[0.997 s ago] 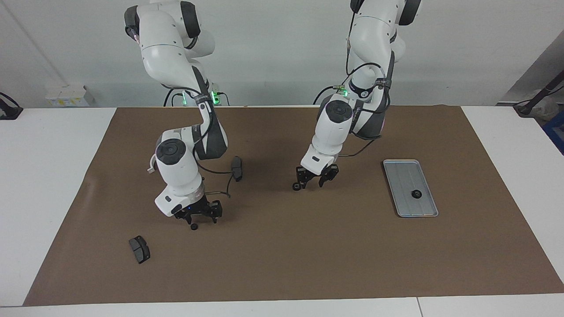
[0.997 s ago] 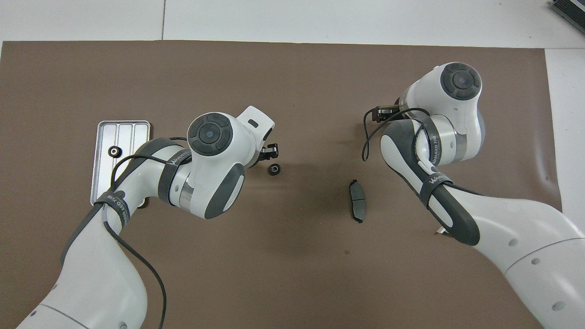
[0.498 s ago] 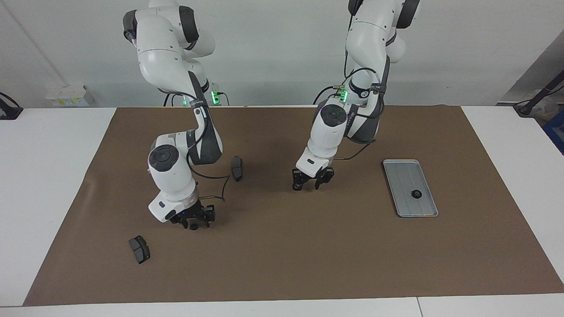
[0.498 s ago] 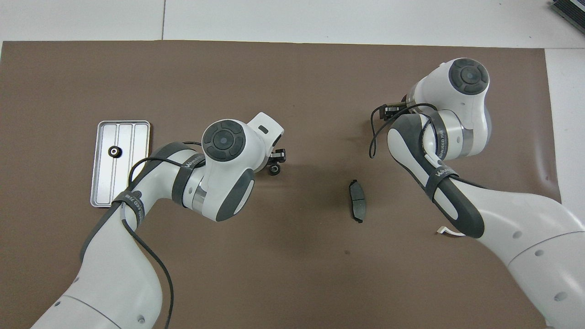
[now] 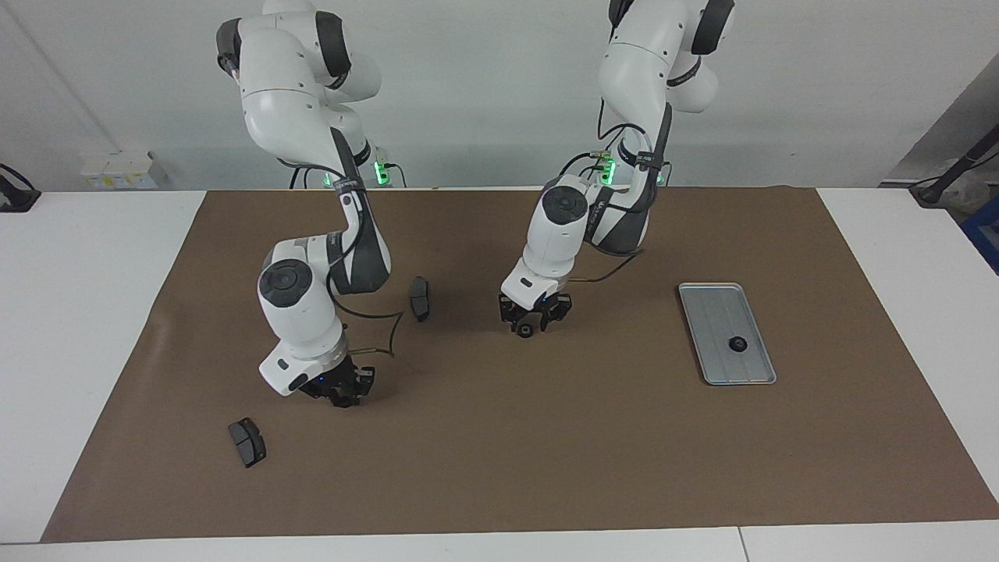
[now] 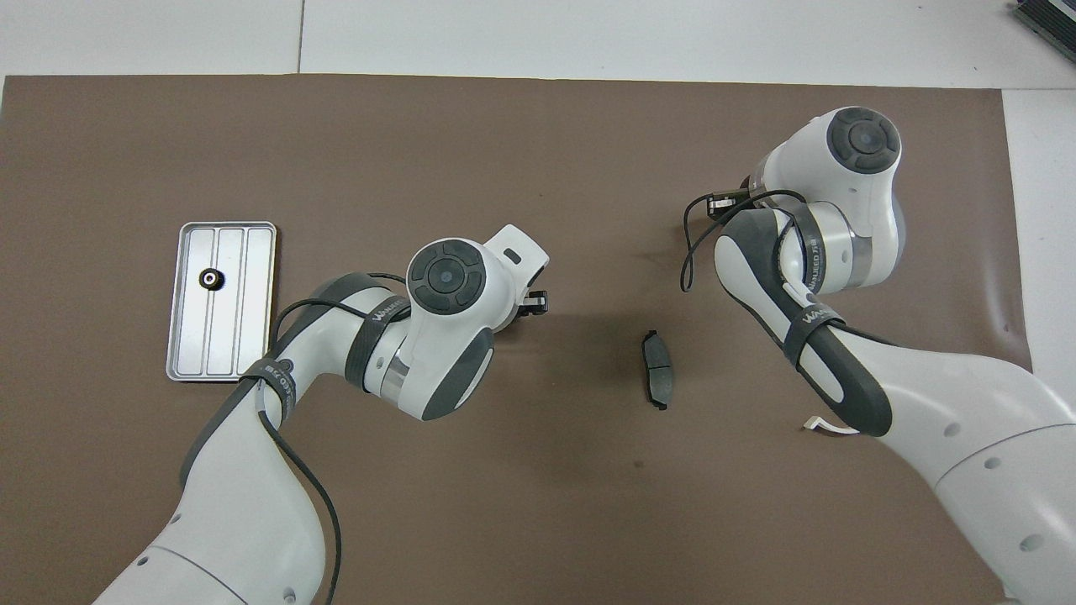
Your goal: Pick bearing gear from pile to tray
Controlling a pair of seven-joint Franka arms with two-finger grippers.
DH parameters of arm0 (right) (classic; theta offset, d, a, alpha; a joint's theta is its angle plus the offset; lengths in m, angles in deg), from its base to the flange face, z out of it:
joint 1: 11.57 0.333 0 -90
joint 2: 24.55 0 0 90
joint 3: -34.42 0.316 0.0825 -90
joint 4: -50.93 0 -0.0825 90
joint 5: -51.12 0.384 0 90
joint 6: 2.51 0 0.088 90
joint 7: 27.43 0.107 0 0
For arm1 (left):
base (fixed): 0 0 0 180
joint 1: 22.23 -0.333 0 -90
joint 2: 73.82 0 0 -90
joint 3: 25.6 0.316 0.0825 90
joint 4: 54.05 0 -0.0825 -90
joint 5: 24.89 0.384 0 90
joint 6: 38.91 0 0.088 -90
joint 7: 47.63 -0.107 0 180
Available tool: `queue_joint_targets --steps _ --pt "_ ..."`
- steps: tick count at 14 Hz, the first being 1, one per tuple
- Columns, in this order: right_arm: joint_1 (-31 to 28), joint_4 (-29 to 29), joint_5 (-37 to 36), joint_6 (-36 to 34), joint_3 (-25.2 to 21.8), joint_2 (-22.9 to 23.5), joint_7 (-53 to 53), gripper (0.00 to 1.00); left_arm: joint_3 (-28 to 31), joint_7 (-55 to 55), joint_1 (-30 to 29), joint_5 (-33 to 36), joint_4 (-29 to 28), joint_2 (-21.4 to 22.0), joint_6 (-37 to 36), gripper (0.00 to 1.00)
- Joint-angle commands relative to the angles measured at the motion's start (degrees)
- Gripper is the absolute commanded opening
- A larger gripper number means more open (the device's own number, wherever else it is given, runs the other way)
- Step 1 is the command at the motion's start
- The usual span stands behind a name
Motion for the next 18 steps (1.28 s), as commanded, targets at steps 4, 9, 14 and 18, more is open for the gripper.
queue_joint_targets --steps 4,9,14,18 --pt "-0.76 -0.86 -0.12 -3.83 1.07 -1.23 -1.02 0.05 1.05 0.21 0.77 -0.78 0.08 -1.92 1.28 0.54" --pt "0.11 2.74 0.24 -4.28 1.16 -6.33 -0.14 0.03 1.05 0.30 0.42 -0.78 1.84 -2.72 0.23 0.54" --pt "1.96 7.40 0.24 -4.46 1.51 -11.08 3.37 0.04 1.05 0.74 0.77 -0.78 1.93 -2.72 0.14 0.41" --pt "2.31 7.40 0.24 -4.46 1.51 -11.26 3.90 0.04 1.05 0.74 0.77 -0.78 1.93 -2.72 -0.04 0.28"
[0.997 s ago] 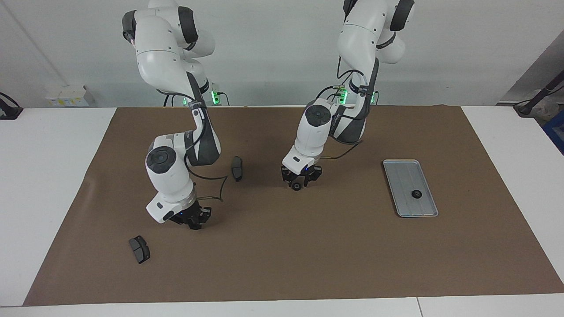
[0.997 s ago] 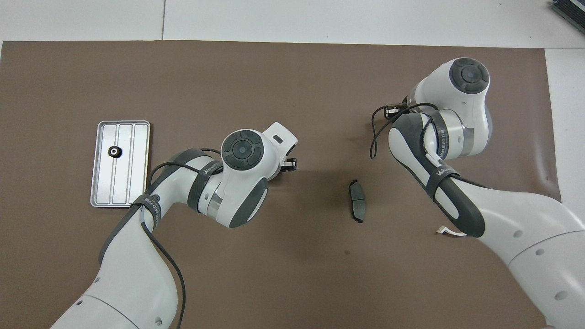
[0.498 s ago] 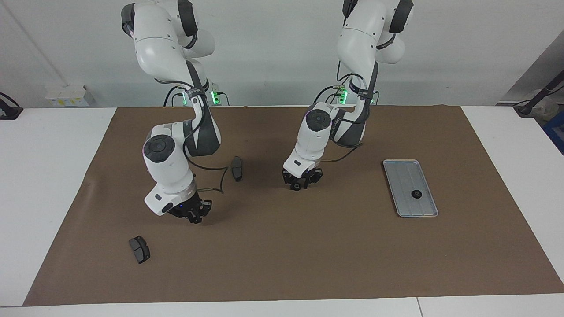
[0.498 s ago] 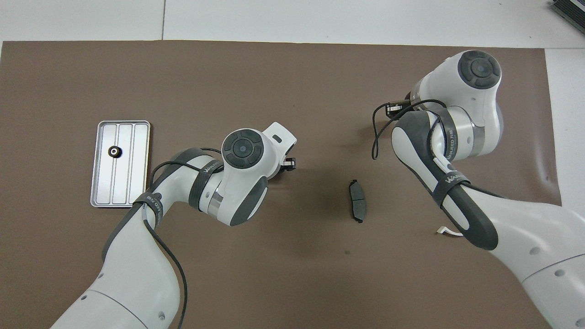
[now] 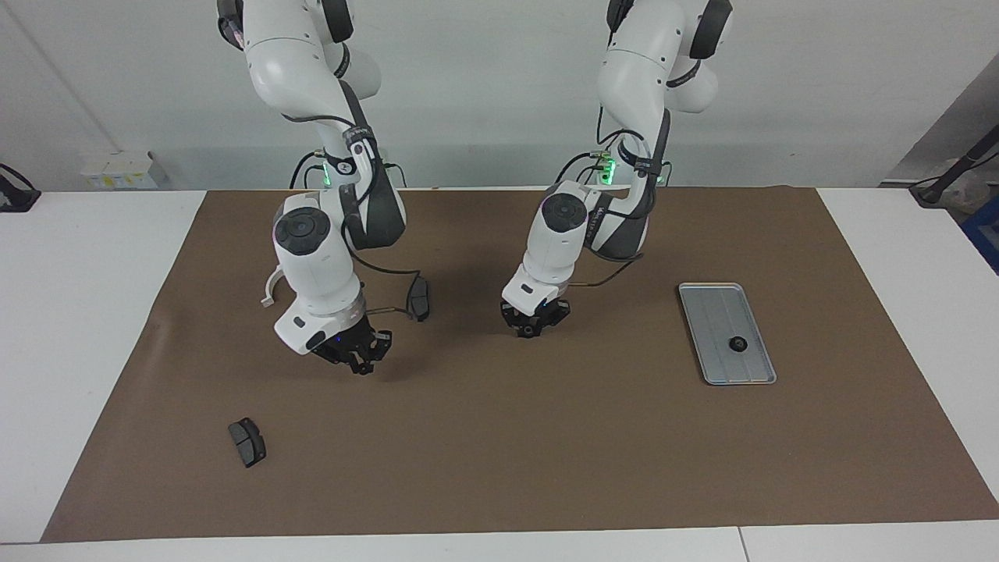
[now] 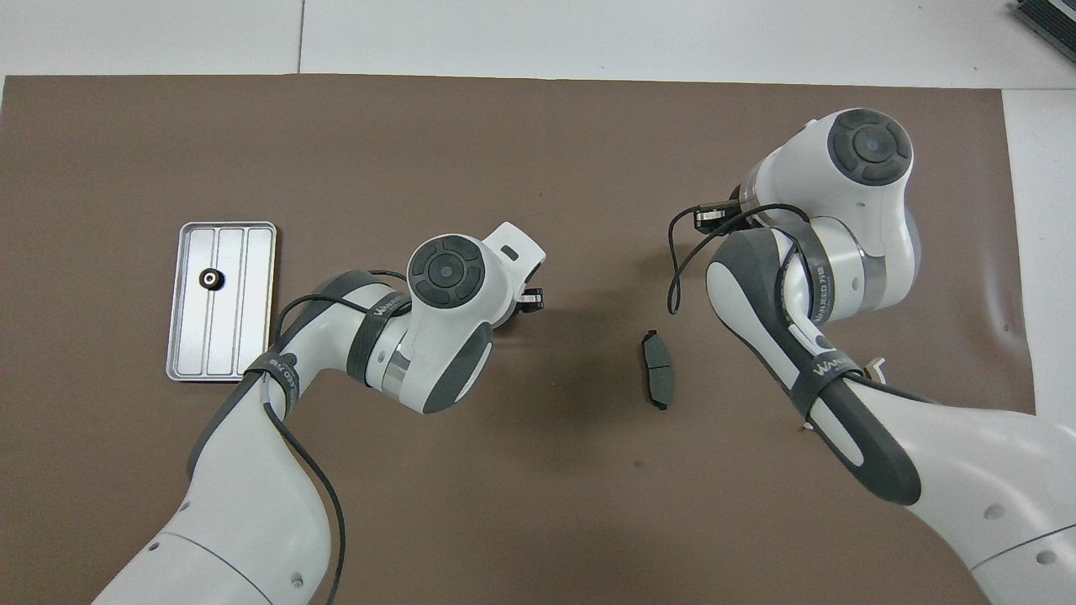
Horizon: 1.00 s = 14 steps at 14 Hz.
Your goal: Pick bearing gear from pile to tray
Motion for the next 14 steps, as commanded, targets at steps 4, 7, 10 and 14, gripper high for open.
queue_joint_targets --steps 4,7,10,14 --pt "2.30 1.83 0.19 0.60 0.76 -1.62 7.84 0.04 0.54 0.32 0.33 -0.69 2.71 -1.31 -3.12 0.19" --pt "6.24 3.75 0.19 4.10 0.76 -1.54 14.95 0.05 0.89 0.15 -2.11 -0.69 7.36 -0.96 -10.14 0.19" --pt "11.51 5.96 0.19 8.51 0.76 -0.57 23.57 0.05 1.15 -0.73 -8.17 0.01 9.40 0.79 -17.88 0.19" --pt "19.25 5.34 0.11 11.24 0.76 1.36 34.83 0.06 1.07 -13.35 -20.38 0.01 8.17 4.04 -22.20 0.19"
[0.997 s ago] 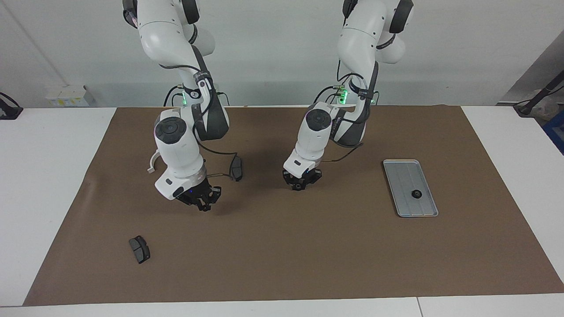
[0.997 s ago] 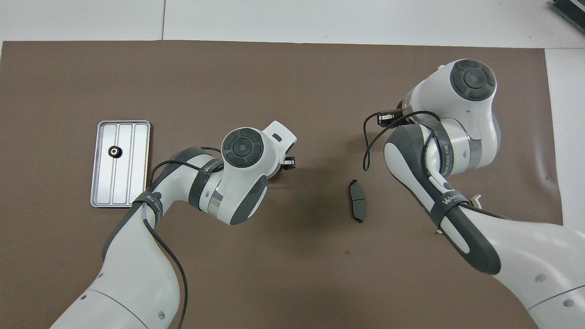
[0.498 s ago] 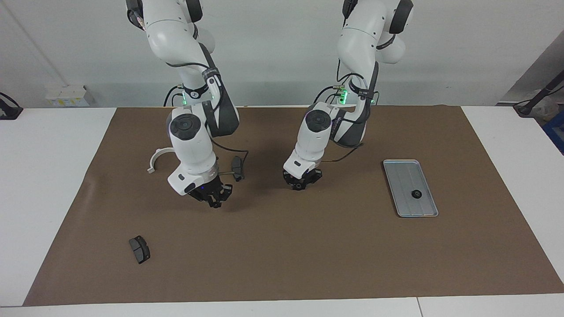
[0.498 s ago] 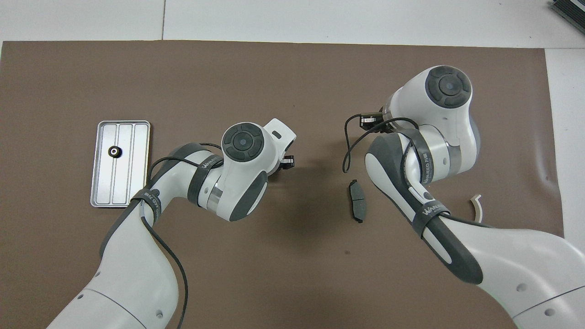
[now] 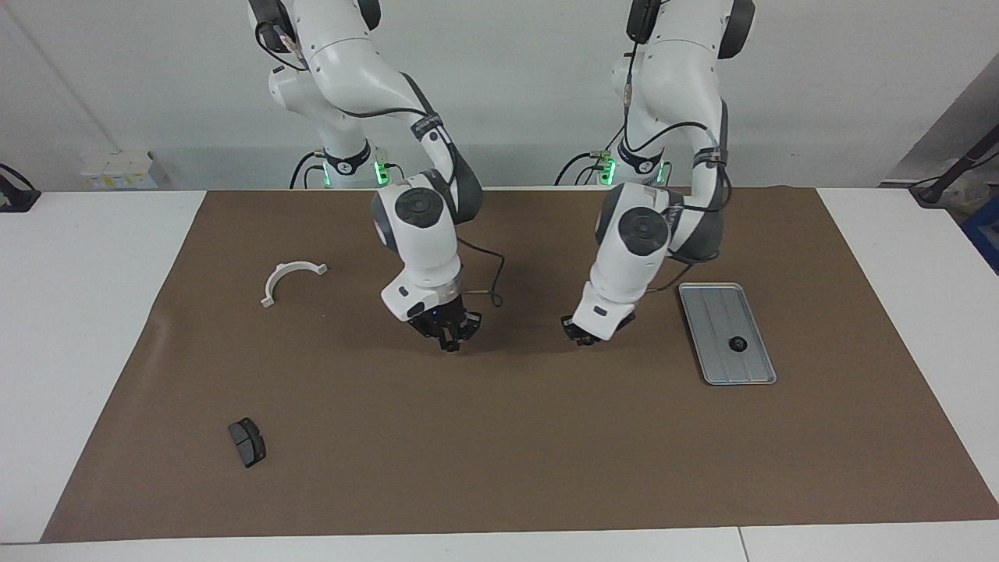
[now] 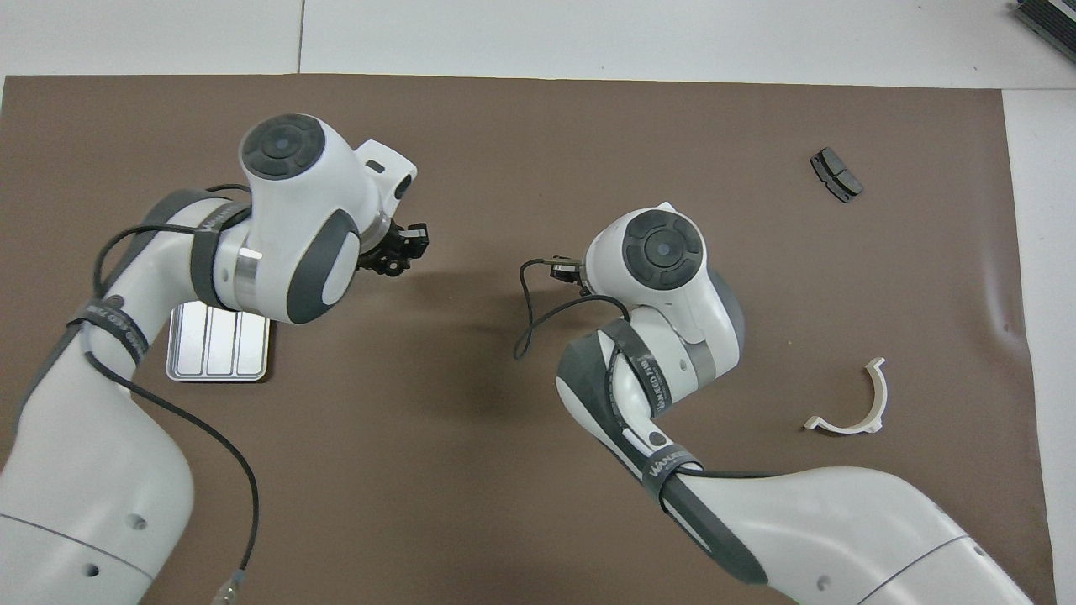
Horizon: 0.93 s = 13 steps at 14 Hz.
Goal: Pick bearing gear from pile to tray
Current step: 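Place the bearing in the tray with the left gripper while the right gripper carries, then grasp the third bearing mid-table with the left gripper while the right gripper withdraws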
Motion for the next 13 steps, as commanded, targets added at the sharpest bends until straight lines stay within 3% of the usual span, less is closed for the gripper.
queue_joint_targets --steps 1,4,6,7,9,10,12,13 --pt "3.37 0.44 0.05 3.03 -0.02 0.47 5.45 0.06 -0.64 -9.24 -7.46 -0.07 -1.60 3.51 -3.54 0.19" --pt "7.23 0.53 -0.03 4.01 -0.02 1.17 8.54 0.11 -0.64 -20.48 -14.32 -0.16 -4.66 5.89 -5.57 0.21" --pt "8.48 0.79 -0.04 3.93 -0.02 1.61 8.64 0.22 -0.64 -29.27 -18.28 -0.16 -10.80 8.96 -5.05 0.21" --pt "8.65 0.79 -0.04 3.66 -0.02 1.53 8.64 0.31 -0.56 -31.92 -19.69 -0.16 -13.27 10.10 -4.17 0.21" --pt "8.92 0.62 -0.82 3.22 -0.11 1.52 8.46 0.67 -0.56 -34.32 -20.93 -0.16 -15.75 11.34 -4.08 0.26" --pt "8.83 0.35 -1.00 3.13 -0.11 1.35 8.29 0.77 -0.56 -34.32 -21.02 -0.16 -15.93 11.43 -4.16 0.31" --pt "7.43 0.35 -1.00 3.13 -0.20 0.13 7.76 1.00 -0.56 -34.32 -21.02 -0.16 -15.76 11.35 -3.82 0.60" --pt "6.12 0.61 -1.00 3.05 -0.20 -0.93 7.58 1.00 -0.64 -34.24 -20.85 -0.16 -15.15 11.08 -3.73 0.65"
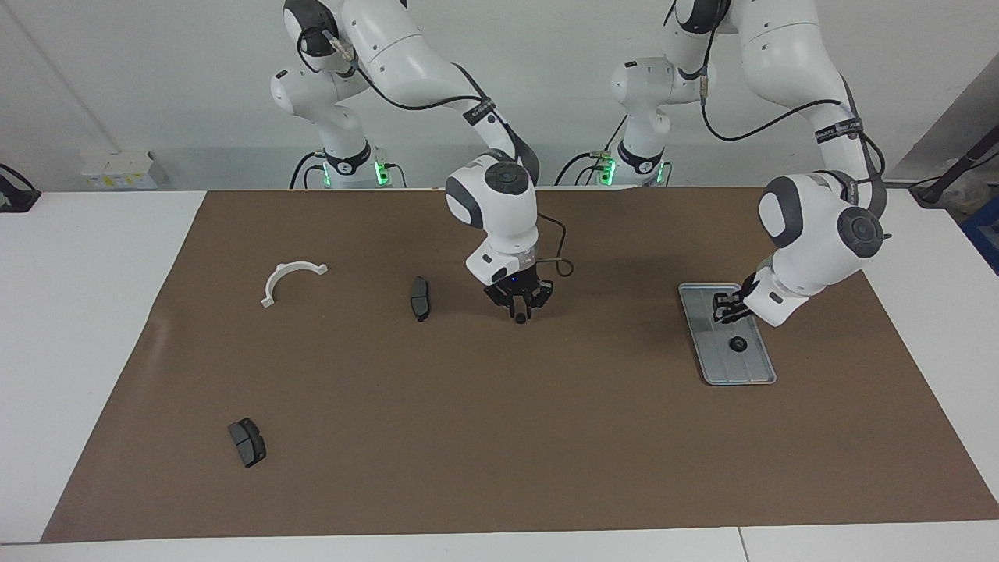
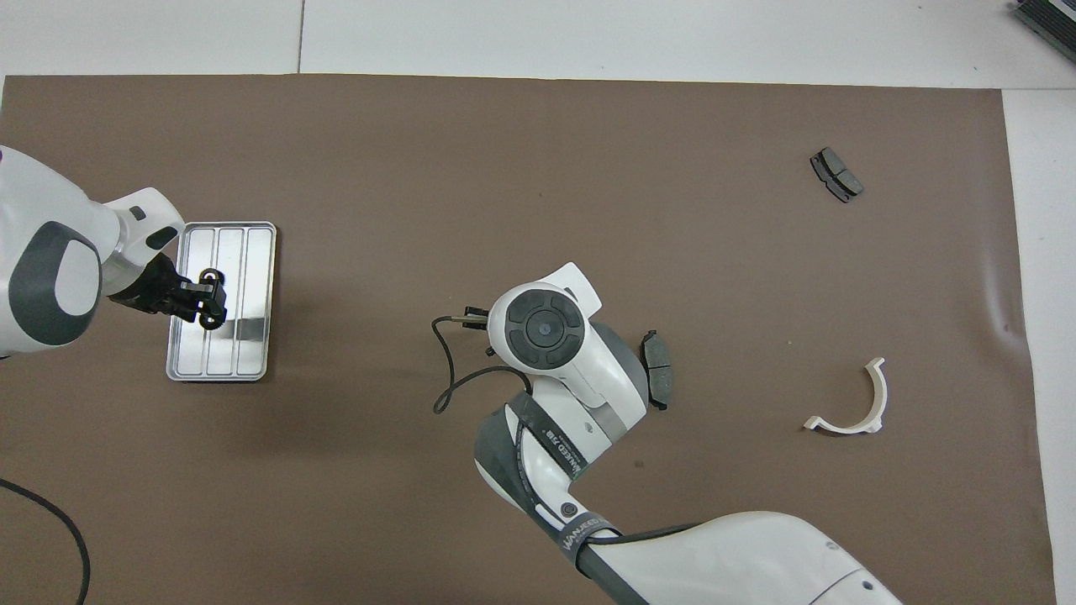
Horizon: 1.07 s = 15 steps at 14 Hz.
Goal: Pick bearing gear from pile to tray
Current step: 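Grasp the third bearing mid-table with the left gripper while the right gripper withdraws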
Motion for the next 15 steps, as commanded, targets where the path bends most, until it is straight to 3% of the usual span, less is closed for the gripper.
queue_joint_targets --steps 1,2,4,8,11,15 --pt "-3.77 1.39 -0.89 0.35 0.25 -3.70 -1.36 1.00 -0.33 -0.13 0.52 -0.13 -1.20 1.46 2.08 0.76" --pt "-5.26 1.57 -0.89 -0.26 0.33 -4.85 -2.58 1.00 -0.33 0.48 0.87 -0.13 -0.93 1.37 3.91 0.84" --pt "-8.34 3.23 -0.89 -3.15 0.25 -8.53 -5.74 1.00 -0.51 5.37 3.58 -0.13 -0.32 1.54 4.98 0.84" --pt "-15.64 8.86 -0.89 -8.68 0.25 -17.41 -16.46 1.00 -0.51 28.55 17.62 -0.13 -0.13 1.28 8.05 0.80" --pt "-21.87 8.87 -0.89 -14.14 0.33 -22.33 -23.39 1.00 -0.51 42.20 26.96 -0.13 -0.23 -0.74 13.57 0.75" --pt "-29.88 5.02 0.08 -21.86 -0.02 -26.39 -36.14 1.00 -0.60 46.72 32.42 -0.39 0.39 -4.26 22.46 0.74"
